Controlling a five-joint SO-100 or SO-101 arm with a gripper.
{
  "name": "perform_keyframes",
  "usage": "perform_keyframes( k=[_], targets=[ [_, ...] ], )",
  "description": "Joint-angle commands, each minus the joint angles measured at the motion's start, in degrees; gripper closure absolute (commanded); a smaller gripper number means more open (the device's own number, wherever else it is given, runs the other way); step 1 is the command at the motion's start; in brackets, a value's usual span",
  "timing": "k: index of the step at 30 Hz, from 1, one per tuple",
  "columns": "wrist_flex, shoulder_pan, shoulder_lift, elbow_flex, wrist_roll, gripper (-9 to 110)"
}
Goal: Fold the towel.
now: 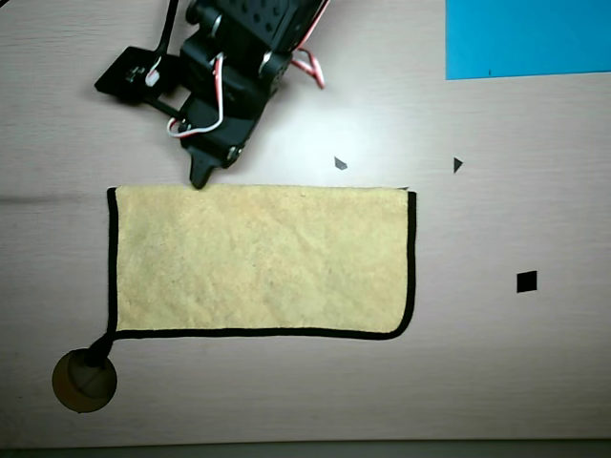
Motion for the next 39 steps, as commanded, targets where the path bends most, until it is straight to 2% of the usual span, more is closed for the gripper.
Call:
perform_keyframes(
  k=[1, 14, 25, 36, 39],
  targets=[
    [-2.02, 1.67, -2.64, -8.0, -2.02, 81],
    [-5.01, 2.55, -13.18, -16.96, -4.57, 81],
    [-11.51, 2.99, -17.31, -18.9, -4.13, 87],
    [-14.68, 2.9, -19.16, -21.62, -3.96, 101],
    [-14.68, 3.16, -18.63, -22.41, -4.39, 101]
  ],
)
